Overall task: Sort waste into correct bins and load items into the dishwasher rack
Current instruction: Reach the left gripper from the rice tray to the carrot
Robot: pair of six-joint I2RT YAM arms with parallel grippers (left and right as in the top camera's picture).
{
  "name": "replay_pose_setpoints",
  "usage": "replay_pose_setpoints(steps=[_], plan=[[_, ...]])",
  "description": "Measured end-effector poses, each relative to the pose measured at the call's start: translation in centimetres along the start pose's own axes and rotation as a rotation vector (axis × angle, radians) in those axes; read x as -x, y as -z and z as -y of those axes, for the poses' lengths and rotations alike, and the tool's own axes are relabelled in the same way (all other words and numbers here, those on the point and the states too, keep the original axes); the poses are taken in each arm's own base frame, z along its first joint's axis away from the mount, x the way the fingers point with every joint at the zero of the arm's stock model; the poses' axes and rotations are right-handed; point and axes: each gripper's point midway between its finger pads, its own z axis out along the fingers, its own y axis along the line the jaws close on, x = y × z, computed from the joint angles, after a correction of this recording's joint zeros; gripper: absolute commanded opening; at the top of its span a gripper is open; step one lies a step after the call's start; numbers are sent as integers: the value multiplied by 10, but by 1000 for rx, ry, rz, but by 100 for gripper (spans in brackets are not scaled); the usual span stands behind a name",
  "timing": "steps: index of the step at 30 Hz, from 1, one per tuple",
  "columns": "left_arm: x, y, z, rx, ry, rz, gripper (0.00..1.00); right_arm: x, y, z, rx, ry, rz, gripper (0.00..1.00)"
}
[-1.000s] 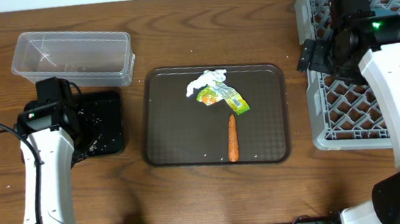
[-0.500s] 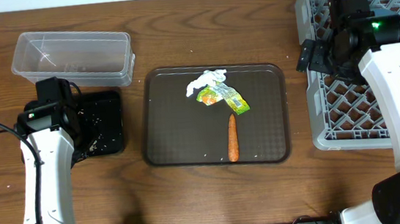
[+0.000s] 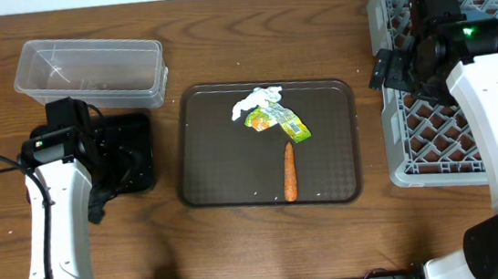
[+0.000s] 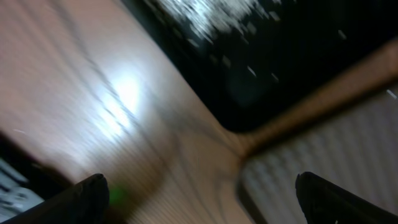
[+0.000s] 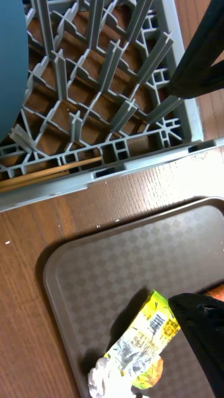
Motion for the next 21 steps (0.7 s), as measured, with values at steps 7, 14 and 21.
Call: replay_pose_setpoints(steps=[7,14,21], plan=[[-27,2,11,-80,7,-143,99,0,0,0,0,0,0,99],[-68,-1,24,-113,-77,-274,99,0,0,0,0,0,0,99],[-123,-30,40,-113,-317,-322,99,0,0,0,0,0,0,99]])
